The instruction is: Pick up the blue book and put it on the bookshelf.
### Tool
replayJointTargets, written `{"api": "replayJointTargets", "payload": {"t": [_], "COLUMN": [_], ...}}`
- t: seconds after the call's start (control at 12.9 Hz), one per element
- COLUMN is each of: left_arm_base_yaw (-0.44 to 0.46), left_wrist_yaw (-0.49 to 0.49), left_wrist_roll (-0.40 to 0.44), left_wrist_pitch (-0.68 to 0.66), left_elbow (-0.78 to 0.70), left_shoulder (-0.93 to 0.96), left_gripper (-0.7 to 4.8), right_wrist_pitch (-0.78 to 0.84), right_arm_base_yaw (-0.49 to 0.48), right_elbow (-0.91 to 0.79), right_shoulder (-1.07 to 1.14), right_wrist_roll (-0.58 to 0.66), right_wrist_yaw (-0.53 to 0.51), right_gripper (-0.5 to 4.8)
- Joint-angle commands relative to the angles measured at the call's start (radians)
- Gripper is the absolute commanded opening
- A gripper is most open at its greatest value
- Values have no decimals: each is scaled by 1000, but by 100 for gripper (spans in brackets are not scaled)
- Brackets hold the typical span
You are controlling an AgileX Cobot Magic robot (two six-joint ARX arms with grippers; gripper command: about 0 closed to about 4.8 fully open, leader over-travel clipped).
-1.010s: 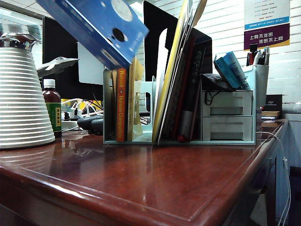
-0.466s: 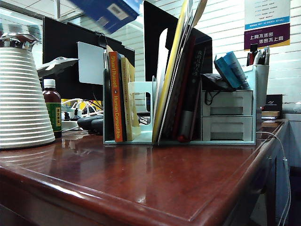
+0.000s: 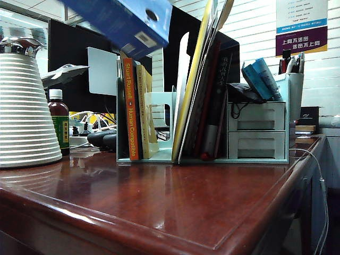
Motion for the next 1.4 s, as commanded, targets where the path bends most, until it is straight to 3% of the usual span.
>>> {"api": "replayJointTargets", "payload": {"t": [0.08, 0.31, 0.78, 1.09, 1.17, 1.4], "left_arm_base_yaw": [-2, -38, -173, -176, -190, -198], "left_wrist_yaw": [-33, -74, -324, -338, -405, -405], "left_wrist_roll": [57, 163, 476, 489, 570, 570], "left_wrist_pitch": [112, 110, 97, 58, 36, 28], "left_elbow": [18, 18, 18, 18, 18, 18], "left_shoulder": [23, 53, 120, 170, 210, 237], "left_gripper": [-6, -6, -6, -6, -6, -6], "right_wrist_pitch": [10, 12, 10, -37, -143, -147], "right_arm_base_yaw": [2, 2, 1, 2, 2, 2], "right_elbow": [4, 4, 5, 5, 6, 6], "right_shoulder": [-5, -9, -59, -62, -74, -76], "right_wrist_roll": [-2, -2, -2, -27, -135, -135], "right_wrist_yaw": [-12, -18, -33, -52, -55, -52], "right_gripper": [-6, -6, -6, -6, -6, -6]}}
